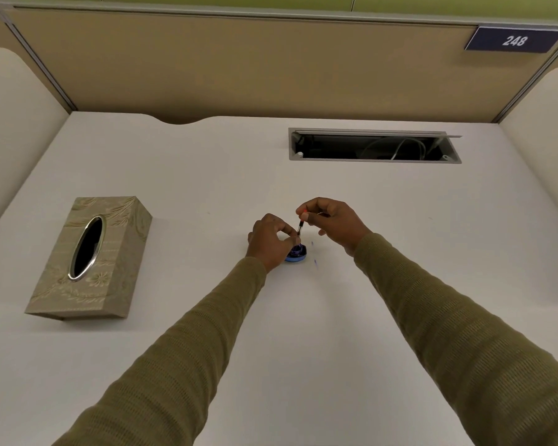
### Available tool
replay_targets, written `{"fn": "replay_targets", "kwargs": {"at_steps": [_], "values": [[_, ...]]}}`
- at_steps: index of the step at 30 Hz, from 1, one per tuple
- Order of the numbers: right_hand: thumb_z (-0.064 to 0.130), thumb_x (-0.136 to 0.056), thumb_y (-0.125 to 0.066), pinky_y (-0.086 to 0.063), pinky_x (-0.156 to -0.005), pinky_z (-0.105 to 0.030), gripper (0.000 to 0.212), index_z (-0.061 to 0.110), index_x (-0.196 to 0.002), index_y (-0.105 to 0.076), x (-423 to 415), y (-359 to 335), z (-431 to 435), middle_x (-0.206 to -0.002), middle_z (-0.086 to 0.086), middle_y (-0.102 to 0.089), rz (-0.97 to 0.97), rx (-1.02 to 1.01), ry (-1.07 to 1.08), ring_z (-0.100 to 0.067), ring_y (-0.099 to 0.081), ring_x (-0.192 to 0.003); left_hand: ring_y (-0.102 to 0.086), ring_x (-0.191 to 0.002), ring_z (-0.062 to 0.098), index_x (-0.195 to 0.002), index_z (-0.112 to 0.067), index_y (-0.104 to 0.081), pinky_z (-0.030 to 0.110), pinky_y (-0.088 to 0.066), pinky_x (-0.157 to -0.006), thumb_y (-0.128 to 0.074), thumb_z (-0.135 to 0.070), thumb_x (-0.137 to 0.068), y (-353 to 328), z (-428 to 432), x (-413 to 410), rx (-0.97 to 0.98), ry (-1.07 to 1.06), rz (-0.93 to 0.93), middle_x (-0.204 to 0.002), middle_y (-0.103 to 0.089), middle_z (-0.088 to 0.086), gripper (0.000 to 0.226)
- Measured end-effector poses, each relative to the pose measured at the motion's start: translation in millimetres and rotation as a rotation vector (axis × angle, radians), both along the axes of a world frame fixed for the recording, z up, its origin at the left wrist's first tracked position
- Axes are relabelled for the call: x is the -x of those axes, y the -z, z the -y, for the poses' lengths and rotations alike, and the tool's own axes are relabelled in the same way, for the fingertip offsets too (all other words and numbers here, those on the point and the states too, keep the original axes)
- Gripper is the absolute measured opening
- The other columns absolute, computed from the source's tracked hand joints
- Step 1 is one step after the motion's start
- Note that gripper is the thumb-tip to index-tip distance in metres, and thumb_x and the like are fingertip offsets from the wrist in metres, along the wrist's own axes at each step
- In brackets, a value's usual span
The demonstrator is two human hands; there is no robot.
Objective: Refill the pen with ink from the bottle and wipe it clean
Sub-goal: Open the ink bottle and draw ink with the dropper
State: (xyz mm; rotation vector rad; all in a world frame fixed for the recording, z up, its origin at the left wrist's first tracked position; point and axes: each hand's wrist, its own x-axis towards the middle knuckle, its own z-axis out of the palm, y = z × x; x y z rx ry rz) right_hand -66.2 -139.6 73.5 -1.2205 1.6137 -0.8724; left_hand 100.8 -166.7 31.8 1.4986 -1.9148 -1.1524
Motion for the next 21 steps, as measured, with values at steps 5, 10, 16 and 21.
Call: {"fn": "replay_targets", "kwargs": {"at_steps": [5, 10, 16, 21], "values": [[0.022, -0.091, -0.07, -0.048, -0.068, -0.024, 0.004, 0.019, -0.092, -0.069, -0.8, 3.9, 1.6, -0.1, -0.001, -0.074, 0.027, -0.001, 0.05, -0.013, -0.064, -0.092, -0.048, -0.108, 0.017, -0.083, -0.019, -0.071, 0.046, -0.039, -0.102, -0.076, -0.024, -0.078, -1.4, 0.8, -0.4, 0.001, 0.012, -0.007, -0.1, -0.053, -0.01, 0.009], [0.023, -0.094, -0.067, -0.048, -0.07, -0.024, 0.018, 0.018, -0.11, -0.07, 1.0, 4.9, 1.7, -0.101, 0.006, -0.072, 0.05, 0.003, 0.031, -0.006, -0.063, -0.089, -0.049, -0.108, 0.019, -0.078, -0.023, -0.067, 0.047, -0.039, -0.102, -0.077, -0.022, -0.077, -0.5, 1.9, -0.9, -0.003, 0.016, -0.017, -0.1, -0.054, -0.008, 0.01], [0.021, -0.096, -0.062, -0.048, -0.072, -0.027, 0.015, 0.018, -0.105, -0.074, 4.7, 8.2, 0.3, -0.106, 0.004, -0.074, 0.023, 0.014, 0.041, -0.009, -0.062, -0.091, -0.049, -0.108, 0.018, -0.078, -0.022, -0.069, 0.047, -0.039, -0.102, -0.077, -0.023, -0.077, 2.7, 1.3, -0.8, -0.002, 0.014, -0.02, -0.1, -0.055, -0.009, 0.008], [0.022, -0.096, -0.063, -0.048, -0.071, -0.023, 0.019, 0.018, -0.112, -0.072, 5.0, 7.8, -2.3, -0.103, 0.01, -0.073, 0.033, 0.027, 0.02, 0.0, -0.062, -0.088, -0.049, -0.11, 0.018, -0.078, -0.024, -0.069, 0.047, -0.039, -0.103, -0.077, -0.024, -0.077, 2.4, 1.5, -1.4, 0.001, 0.013, -0.023, -0.1, -0.055, -0.01, 0.008]]}}
